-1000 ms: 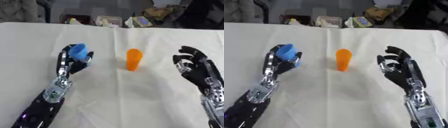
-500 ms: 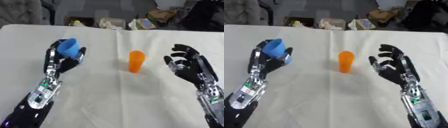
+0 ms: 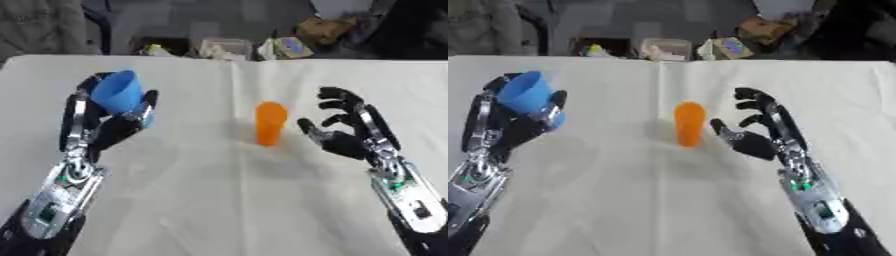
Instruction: Pour the contents of one cup into another cup.
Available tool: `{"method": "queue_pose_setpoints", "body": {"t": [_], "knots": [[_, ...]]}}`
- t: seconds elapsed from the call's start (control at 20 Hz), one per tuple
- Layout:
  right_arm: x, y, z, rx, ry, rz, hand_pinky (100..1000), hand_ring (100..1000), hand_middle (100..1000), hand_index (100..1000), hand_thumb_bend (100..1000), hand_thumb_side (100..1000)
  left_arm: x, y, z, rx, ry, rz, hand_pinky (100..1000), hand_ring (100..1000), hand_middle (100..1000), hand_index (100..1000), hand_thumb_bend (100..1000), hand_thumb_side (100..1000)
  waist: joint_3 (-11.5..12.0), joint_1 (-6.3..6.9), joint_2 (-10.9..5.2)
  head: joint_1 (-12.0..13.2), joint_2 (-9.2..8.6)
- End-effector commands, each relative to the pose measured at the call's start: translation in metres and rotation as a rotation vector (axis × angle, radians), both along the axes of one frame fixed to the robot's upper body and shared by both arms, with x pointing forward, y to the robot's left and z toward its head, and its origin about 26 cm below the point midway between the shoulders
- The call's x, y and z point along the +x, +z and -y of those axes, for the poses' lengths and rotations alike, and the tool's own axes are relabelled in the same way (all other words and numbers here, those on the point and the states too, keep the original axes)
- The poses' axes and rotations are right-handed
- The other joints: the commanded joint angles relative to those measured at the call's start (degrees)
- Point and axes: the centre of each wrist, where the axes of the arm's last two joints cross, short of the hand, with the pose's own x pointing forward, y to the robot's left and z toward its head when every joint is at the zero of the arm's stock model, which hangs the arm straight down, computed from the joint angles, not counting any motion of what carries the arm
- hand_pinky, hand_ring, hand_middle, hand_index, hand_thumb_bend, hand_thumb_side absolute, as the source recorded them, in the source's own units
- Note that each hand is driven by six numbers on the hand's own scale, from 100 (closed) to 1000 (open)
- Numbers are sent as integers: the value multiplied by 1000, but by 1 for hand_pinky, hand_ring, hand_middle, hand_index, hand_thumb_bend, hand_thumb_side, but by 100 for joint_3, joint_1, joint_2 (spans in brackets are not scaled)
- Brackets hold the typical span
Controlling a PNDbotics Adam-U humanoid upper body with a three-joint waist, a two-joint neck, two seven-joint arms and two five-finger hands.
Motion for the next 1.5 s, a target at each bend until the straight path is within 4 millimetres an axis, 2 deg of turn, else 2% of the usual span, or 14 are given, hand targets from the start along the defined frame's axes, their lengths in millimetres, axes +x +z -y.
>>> {"method": "queue_pose_setpoints", "body": {"t": [0.05, 0.2, 0.65, 1.15, 1.5], "knots": [[9, 1, -4, -26, 0, 13, 561, 773, 773, 853, 461, 266, -3, 11, 0, -7, -15, 32, 145, 390, 280, 625, 392, 100, 29, 23, -108, -59, -74], [15, -1, -9, -38, 14, 7, 572, 775, 774, 853, 464, 269, -4, 12, 3, -14, -30, 35, 146, 391, 281, 626, 392, 100, 70, 51, -110, -98, -97], [25, -2, -19, -70, 35, 8, 720, 825, 796, 853, 480, 286, -7, 14, 7, -29, -55, 43, 145, 391, 281, 627, 391, 100, 185, 135, -84, -149, -142], [29, -16, -27, -93, 60, -35, 717, 821, 792, 852, 480, 298, -8, 13, 9, -35, -66, 37, 144, 392, 281, 627, 391, 100, 236, 203, -67, -149, -157], [33, -19, -29, -93, 51, -42, 710, 817, 789, 852, 477, 302, -8, 12, 11, -38, -74, 34, 143, 392, 281, 627, 384, 100, 278, 251, -39, -156, -152]]}}
